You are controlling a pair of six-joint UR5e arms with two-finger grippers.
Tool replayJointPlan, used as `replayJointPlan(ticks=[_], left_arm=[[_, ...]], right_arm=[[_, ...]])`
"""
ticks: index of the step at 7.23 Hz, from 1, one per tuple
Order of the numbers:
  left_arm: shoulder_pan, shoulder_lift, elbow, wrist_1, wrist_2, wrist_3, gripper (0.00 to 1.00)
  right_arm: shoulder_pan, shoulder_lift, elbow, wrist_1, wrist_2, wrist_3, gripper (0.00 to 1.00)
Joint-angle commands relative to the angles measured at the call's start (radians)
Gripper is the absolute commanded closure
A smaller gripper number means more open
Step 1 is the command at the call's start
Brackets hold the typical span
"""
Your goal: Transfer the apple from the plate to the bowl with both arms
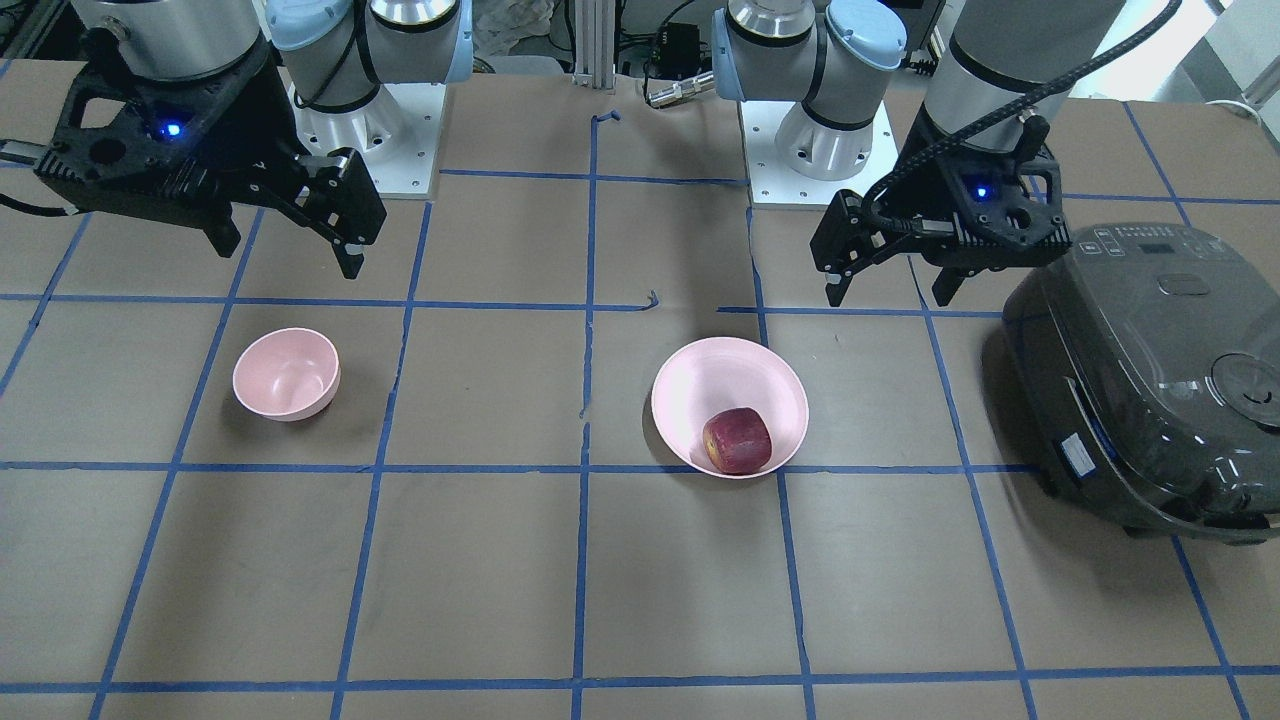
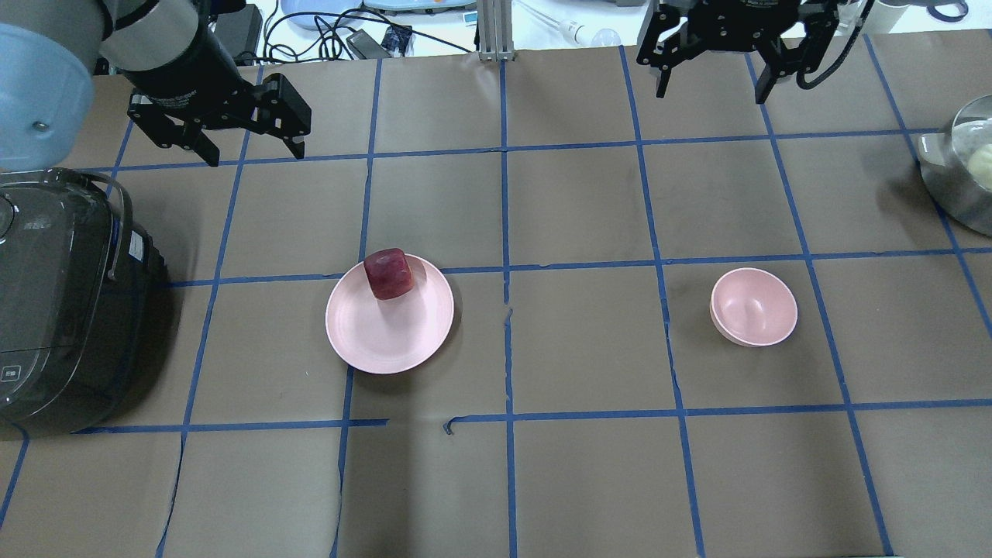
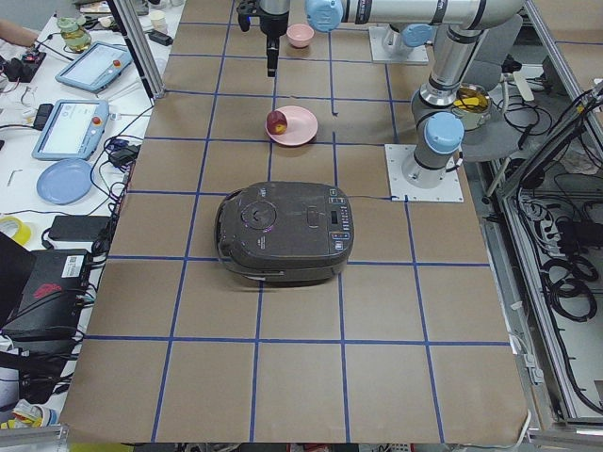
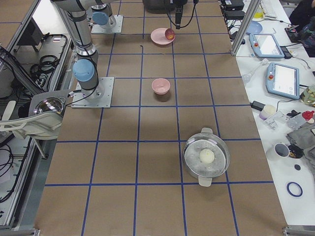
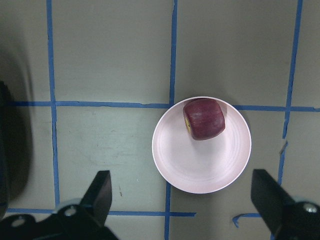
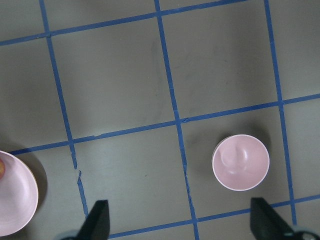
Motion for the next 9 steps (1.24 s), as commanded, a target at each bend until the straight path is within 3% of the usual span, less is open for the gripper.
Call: replayJointPlan(ticks=[1,9], left_arm=[[0.0,-0.005,0.001,0.007,0.0,0.0,0.0],[0.002,-0.007,0.007,0.03,0.001,0.0,0.0]], right_arm=[[0.0,0.0,0.0,0.0,-0.001,-0.002,0.0],[0.0,0.0,0.002,0.01,0.005,-0.006,0.0]])
